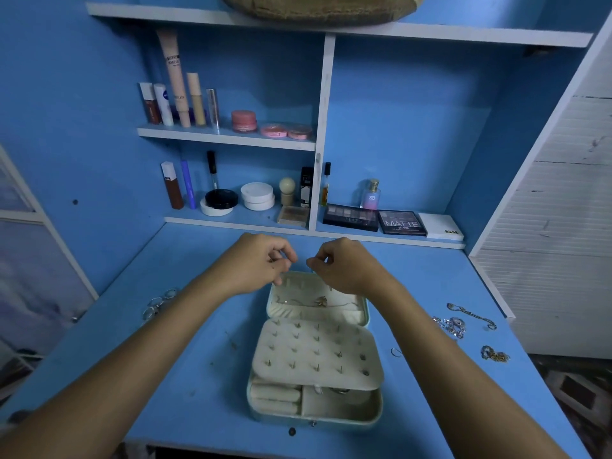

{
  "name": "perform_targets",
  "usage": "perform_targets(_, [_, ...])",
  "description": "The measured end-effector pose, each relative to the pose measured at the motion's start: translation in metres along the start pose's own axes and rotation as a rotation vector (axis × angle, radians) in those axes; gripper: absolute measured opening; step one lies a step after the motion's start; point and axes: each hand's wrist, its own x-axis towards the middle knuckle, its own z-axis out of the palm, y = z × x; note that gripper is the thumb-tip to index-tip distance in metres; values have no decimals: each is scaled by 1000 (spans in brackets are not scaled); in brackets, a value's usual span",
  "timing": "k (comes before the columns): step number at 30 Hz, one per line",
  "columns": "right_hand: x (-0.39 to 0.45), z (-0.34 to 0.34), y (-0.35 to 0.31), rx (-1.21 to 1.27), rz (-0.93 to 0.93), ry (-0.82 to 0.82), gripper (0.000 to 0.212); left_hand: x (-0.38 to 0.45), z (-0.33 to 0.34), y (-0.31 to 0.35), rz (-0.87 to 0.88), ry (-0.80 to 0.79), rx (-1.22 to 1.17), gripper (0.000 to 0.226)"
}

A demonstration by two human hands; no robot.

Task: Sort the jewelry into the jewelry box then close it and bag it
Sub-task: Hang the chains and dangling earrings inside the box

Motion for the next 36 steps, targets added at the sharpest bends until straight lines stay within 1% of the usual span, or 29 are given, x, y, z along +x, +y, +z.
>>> perform_targets(5, [9,13,-5,-122,65,4,28,1,8,-12,53,-22,263,23])
perform_targets(8, [14,20,-11,-174,103,18,28,3,11,-18,66,-86,394,26])
perform_targets(12, [18,29,-18,-249,140,33,31,4,12,-11,23,-161,509,28])
perform_targets(15, [19,35,-19,-268,161,34,28,7,13,-7,-36,-185,560,24])
perform_targets(19, [17,39,-20,-279,163,56,21,9,16,-5,-82,-199,552,22])
perform_targets(23, [14,38,-21,-212,174,68,14,10,17,-5,-132,-207,517,23])
perform_targets(28, [12,31,-21,-197,188,45,12,10,12,-5,-157,-237,458,22])
perform_targets(33, [8,23,-17,-220,172,-39,6,7,5,-1,-124,-314,387,24])
perform_targets(36, [5,14,-16,-189,110,-91,5,5,4,6,-101,-326,311,22])
